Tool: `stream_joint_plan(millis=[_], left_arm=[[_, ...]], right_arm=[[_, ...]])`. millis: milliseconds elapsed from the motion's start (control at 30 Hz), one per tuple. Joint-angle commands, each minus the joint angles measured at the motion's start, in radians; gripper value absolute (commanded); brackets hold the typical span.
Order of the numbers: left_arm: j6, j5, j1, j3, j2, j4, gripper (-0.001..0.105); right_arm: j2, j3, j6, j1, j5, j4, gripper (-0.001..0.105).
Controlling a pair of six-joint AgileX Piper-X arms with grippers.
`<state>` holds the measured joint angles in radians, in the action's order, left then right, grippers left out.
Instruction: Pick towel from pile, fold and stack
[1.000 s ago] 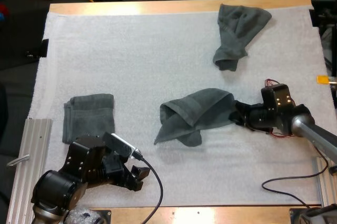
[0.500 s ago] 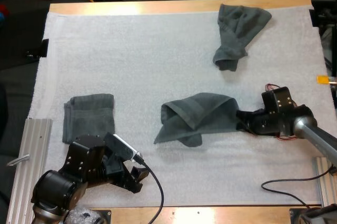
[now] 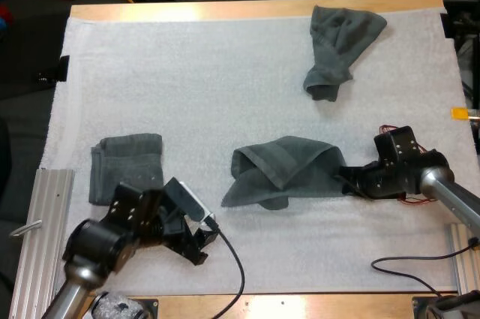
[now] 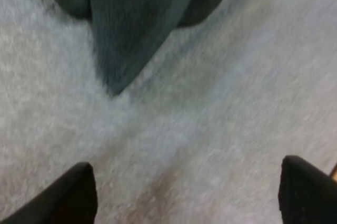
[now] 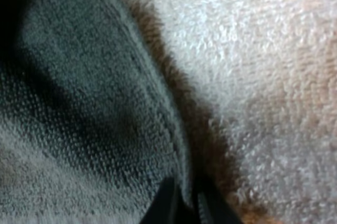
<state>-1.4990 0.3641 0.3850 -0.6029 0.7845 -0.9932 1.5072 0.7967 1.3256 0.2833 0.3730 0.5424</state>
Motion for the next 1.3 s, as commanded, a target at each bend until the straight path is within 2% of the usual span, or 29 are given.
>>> stream_joint_plan(millis=[0, 267, 400, 467, 533, 633, 767, 1000, 1267], left_arm=[[0.035, -0.028, 0.007, -0.005, 0.018, 0.004, 0.069], [0.157, -0.066, 0.008, -0.005, 0.13, 0.054, 0.069], [0.22, -0.095, 0.065, -0.005, 0.156, 0.098, 0.069], [0.251, -0.133, 0.11, -0.005, 0.166, 0.123, 0.069], [0.277, -0.23, 0.18, -0.005, 0.191, 0.173, 0.069], [0.282, -0.338, 0.246, -0.005, 0.235, 0.242, 0.069], [0.313, -0.357, 0.301, -0.005, 0.302, 0.301, 0.069], [0.315, -0.519, 0.327, -0.005, 0.442, 0.372, 0.069], [0.315, -0.526, 0.327, -0.005, 0.539, 0.454, 0.069]], right_arm=[[-0.007, -0.007, 0.01, 0.001, -0.007, 0.021, 0.001], [-0.007, -0.007, 0.01, 0.001, -0.007, 0.021, 0.001], [-0.007, -0.007, 0.01, 0.001, -0.007, 0.021, 0.001], [-0.007, -0.007, 0.01, 0.001, -0.007, 0.021, 0.001], [-0.007, -0.007, 0.01, 0.001, -0.007, 0.021, 0.001], [-0.007, -0.007, 0.01, 0.001, -0.007, 0.021, 0.001], [-0.007, -0.007, 0.01, 0.001, -0.003, 0.021, 0.001], [-0.007, -0.007, 0.009, 0.001, -0.003, 0.021, 0.001], [-0.007, -0.007, 0.009, 0.001, -0.003, 0.021, 0.001]])
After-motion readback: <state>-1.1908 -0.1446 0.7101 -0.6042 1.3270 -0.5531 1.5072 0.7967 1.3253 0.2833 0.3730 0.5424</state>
